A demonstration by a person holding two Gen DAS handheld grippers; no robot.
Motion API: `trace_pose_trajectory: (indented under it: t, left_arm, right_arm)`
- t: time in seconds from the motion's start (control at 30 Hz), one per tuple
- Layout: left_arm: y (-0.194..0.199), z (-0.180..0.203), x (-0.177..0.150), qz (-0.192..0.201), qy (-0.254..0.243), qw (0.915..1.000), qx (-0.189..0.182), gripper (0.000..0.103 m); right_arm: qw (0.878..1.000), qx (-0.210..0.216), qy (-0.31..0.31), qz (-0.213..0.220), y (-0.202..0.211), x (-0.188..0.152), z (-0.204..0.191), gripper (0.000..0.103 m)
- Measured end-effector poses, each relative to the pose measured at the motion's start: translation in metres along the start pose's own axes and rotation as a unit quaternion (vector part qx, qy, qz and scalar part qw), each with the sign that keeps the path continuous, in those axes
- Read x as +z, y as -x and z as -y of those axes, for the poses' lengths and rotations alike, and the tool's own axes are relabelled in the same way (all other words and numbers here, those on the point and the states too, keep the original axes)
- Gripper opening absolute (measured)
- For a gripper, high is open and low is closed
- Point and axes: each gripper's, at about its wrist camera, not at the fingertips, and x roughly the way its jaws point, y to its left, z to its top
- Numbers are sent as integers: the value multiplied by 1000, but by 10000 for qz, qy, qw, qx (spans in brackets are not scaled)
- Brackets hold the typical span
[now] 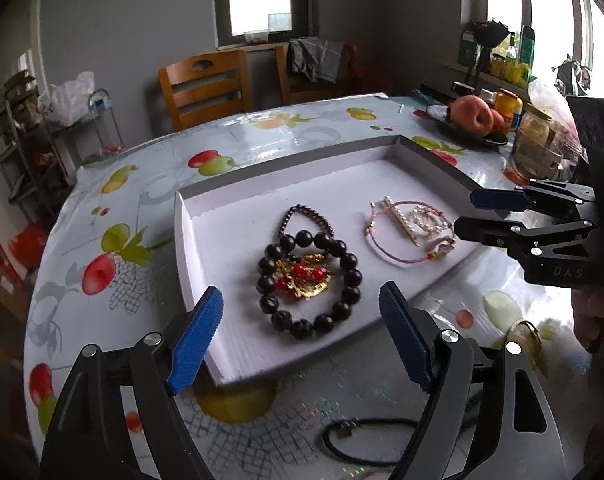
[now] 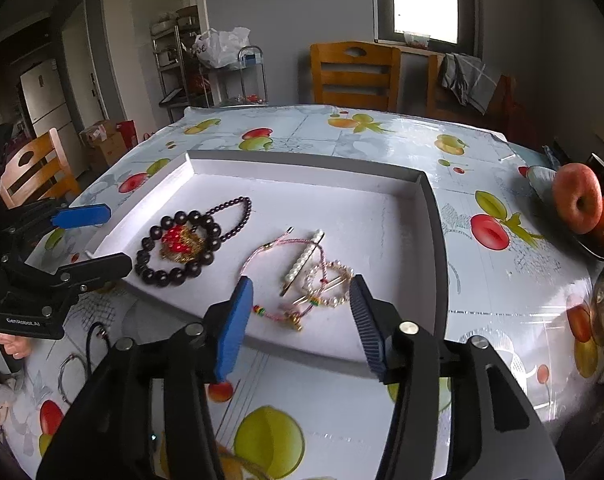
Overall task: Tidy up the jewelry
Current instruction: 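Withdraw both open tools from the tray toward the remaining jewelry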
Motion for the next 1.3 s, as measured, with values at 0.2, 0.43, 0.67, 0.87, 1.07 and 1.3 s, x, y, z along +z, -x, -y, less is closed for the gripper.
trace_pose_trajectory:
  t: [0.2,0.43,0.67,0.87,1.07,1.3]
  left_arm:
    - [18,6,-15,31,17,9999,-140,81]
    - [36,10,-39,-31,10,9995,-327,81]
    - [44,22,-57,-158,-110,9979,-617,81]
    - [43,39,-63,-225,-329,9967,-704,81]
    - [40,52,-65,-268,-550,9952,-760,81]
    - [38,70,-65,-282,-932,9917,-843,78]
  right_arm:
    - [9999,63,78,-9,15,-14,-9,59]
    - [9998,130,120,-82,30,-34,-15,59]
    - [9991,284,164,-282,38,-53,-20,59]
    - [9976,320,307,-531,40,-70,-27,59]
    - [9958,359,429,-718,40,-79,-32,59]
    - [9941,352,529,-874,37,-85,-36,59]
